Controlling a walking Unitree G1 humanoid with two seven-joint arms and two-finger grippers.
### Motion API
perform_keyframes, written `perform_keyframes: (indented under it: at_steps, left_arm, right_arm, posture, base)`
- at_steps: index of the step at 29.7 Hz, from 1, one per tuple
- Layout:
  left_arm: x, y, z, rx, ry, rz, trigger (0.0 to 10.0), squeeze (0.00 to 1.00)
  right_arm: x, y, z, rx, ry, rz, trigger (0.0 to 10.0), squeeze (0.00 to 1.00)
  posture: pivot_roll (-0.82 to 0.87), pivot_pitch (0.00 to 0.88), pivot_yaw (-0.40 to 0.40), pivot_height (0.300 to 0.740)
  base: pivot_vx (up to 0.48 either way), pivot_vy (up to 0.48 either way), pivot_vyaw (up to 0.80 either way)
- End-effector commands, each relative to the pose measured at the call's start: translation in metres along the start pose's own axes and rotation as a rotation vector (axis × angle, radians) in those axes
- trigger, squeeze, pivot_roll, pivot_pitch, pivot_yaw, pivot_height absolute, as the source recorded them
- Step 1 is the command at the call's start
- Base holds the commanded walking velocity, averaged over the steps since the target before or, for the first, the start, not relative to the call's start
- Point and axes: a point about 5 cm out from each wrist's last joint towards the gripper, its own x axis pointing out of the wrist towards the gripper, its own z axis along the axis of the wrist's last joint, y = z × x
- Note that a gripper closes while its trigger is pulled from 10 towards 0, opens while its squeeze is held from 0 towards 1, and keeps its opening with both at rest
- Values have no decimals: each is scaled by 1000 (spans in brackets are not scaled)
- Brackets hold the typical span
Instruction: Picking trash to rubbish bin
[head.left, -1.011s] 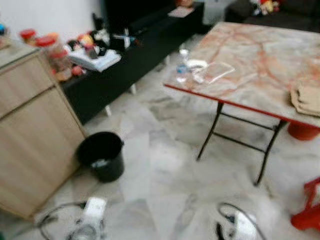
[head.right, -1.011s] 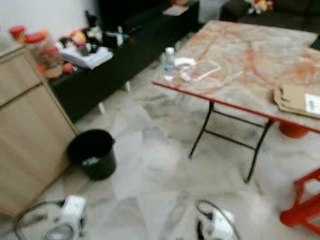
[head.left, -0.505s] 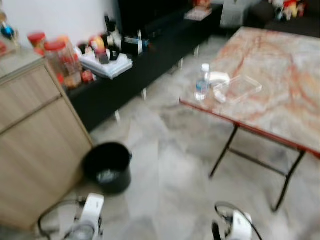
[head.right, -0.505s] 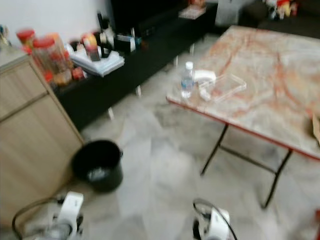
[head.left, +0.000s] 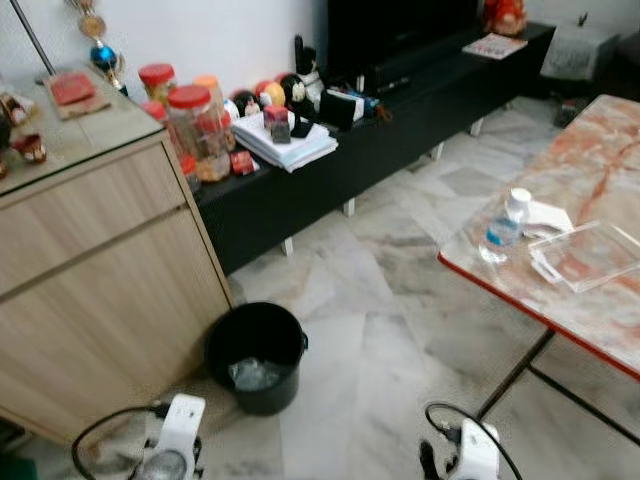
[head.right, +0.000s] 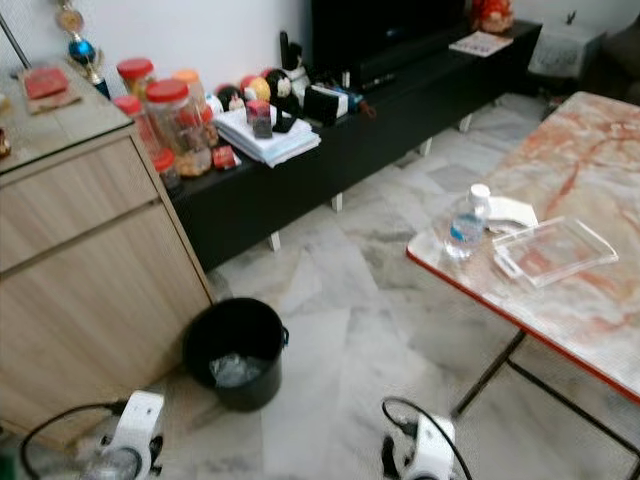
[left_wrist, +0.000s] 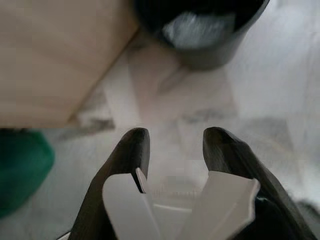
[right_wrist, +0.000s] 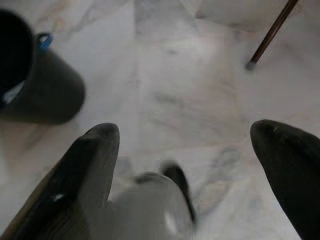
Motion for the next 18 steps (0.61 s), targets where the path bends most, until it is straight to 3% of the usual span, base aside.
perform_keyframes:
  at_steps: [1, 18]
  left_arm:
    - [-1, 3, -7, 14, 23, 7, 10000, 0]
    - [0, 4, -2, 7, 4, 15, 10000, 0]
  right_arm:
    - [3, 3, 8, 17, -17, 1, 10000, 0]
    - [4, 4, 10, 25, -21, 7, 10000, 0]
  posture:
    - [-110, 10, 33, 740]
    - [-104, 13, 26, 740]
  base:
    - [480, 0, 525]
    - [374, 0, 0]
